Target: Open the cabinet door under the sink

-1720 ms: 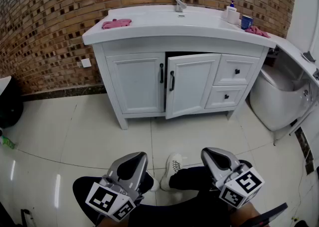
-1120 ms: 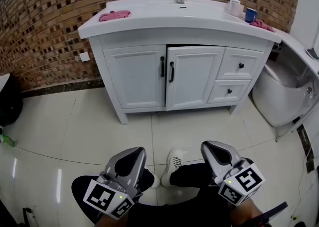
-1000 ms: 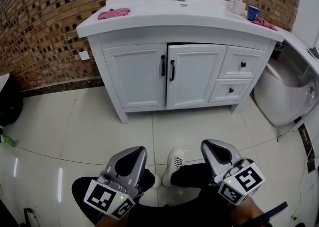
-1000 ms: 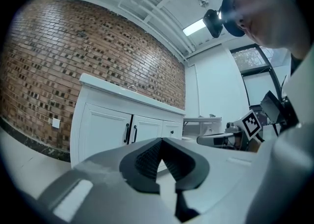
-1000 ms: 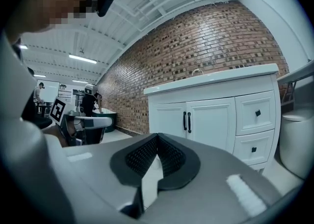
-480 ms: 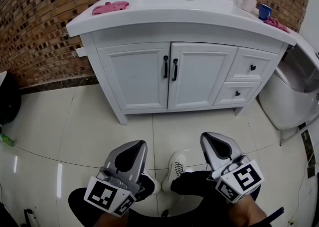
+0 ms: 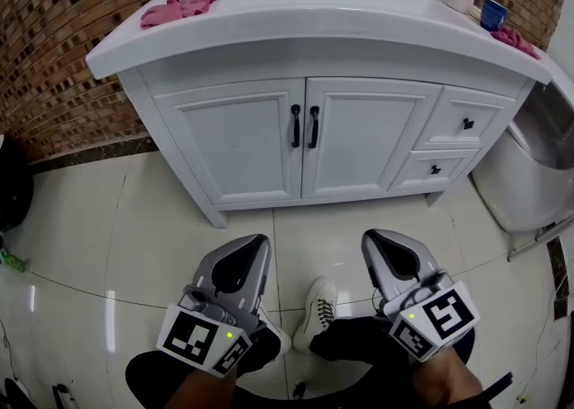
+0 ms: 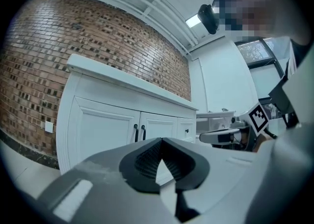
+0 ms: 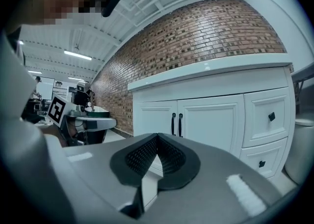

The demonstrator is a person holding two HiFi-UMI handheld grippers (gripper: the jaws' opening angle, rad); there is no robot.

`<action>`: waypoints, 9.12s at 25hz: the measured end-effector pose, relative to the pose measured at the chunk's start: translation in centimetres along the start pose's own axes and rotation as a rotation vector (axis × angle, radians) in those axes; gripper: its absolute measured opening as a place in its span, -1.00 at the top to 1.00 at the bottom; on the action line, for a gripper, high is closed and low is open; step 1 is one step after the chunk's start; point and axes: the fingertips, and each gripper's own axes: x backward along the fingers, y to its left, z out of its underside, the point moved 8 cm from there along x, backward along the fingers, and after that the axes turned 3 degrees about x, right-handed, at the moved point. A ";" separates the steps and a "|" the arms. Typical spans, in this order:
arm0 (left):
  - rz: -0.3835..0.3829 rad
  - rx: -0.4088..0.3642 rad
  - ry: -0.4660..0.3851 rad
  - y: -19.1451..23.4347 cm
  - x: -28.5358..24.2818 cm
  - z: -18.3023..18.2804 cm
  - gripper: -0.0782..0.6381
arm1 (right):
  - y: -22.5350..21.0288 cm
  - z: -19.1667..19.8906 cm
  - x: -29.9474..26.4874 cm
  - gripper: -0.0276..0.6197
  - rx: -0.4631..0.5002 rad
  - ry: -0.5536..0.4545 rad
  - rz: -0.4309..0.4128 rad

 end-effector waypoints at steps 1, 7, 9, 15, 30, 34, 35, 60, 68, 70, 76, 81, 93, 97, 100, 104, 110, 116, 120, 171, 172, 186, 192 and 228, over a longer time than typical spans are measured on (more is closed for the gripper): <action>0.002 0.003 0.000 0.4 -0.6 0.0 0.76 | -0.3 0.0 -0.4 0.89 0.001 0.002 0.003; 0.015 0.004 0.015 2.8 -5.1 0.3 0.76 | -2.1 0.8 -2.9 0.89 0.023 0.031 0.015; 0.013 -0.015 0.024 3.5 -6.7 0.2 0.76 | -2.6 0.9 -3.6 0.89 0.015 0.034 0.020; 0.010 -0.046 0.025 5.7 -10.7 -0.5 0.68 | -4.0 1.2 -5.3 0.89 0.021 0.042 0.032; 0.013 -0.052 0.034 9.8 -18.5 1.3 0.57 | -6.3 3.2 -7.8 0.89 -0.039 0.079 0.034; 0.011 -0.066 0.050 10.6 -20.0 1.5 0.52 | -6.7 3.4 -8.2 0.89 -0.064 0.085 0.025; 0.011 -0.068 0.053 10.8 -20.4 1.6 0.52 | -6.8 3.4 -8.2 0.89 -0.069 0.087 0.025; 0.021 -0.061 0.049 10.5 -22.0 1.8 0.66 | -6.8 4.3 -7.6 0.89 -0.114 0.107 0.027; 0.028 -0.042 0.037 9.1 -19.6 2.2 0.66 | -5.7 3.4 -5.9 0.89 -0.124 0.089 0.026; 0.028 -0.035 0.033 8.7 -18.8 2.4 0.66 | -5.2 3.2 -5.3 0.89 -0.124 0.085 0.024; 0.024 -0.021 0.041 7.5 -16.2 2.7 0.66 | -3.3 2.3 -2.9 0.89 -0.111 0.076 0.014; 0.030 -0.039 0.022 7.0 -14.3 2.9 0.66 | -1.4 2.0 -1.5 0.89 -0.106 0.052 0.008; 0.052 -0.069 0.005 5.8 -9.8 3.5 0.65 | 2.8 2.3 0.7 0.89 -0.087 0.046 -0.032; 0.046 -0.070 0.015 5.6 -8.5 3.6 0.65 | 3.8 2.2 1.0 0.89 -0.079 0.046 -0.050; 0.037 -0.067 0.017 5.5 -7.4 3.7 0.65 | 4.7 1.8 1.3 0.89 -0.064 0.042 -0.059; 0.021 -0.068 0.013 5.5 -5.8 3.8 0.64 | 5.7 1.2 1.8 0.89 -0.050 0.027 -0.065; -0.011 -0.063 0.005 5.4 -2.9 3.9 0.64 | 7.1 0.6 3.4 0.89 -0.021 0.017 -0.062; -0.042 -0.078 0.002 5.8 0.3 3.9 0.64 | 8.7 1.0 4.6 0.89 -0.016 0.009 -0.080; -0.081 -0.081 0.010 6.1 2.0 3.8 0.64 | 9.5 0.9 5.0 0.89 -0.012 -0.010 -0.093; -0.184 0.098 0.023 2.7 16.4 0.5 0.77 | 11.7 0.8 10.0 0.89 0.000 -0.033 -0.098; -0.162 0.095 0.024 1.6 16.3 0.2 0.77 | 11.7 0.6 10.3 0.89 0.008 -0.030 -0.093; -0.020 0.067 -0.008 -6.9 17.8 -1.8 0.77 | 12.5 -0.2 15.5 0.89 0.022 -0.032 -0.042; 0.000 0.055 -0.031 -8.9 19.2 -2.2 0.77 | 12.9 0.1 17.1 0.89 0.035 -0.029 -0.033; -0.037 0.025 -0.017 -9.7 21.2 -2.2 0.77 | 13.1 0.0 18.0 0.89 0.043 -0.050 -0.032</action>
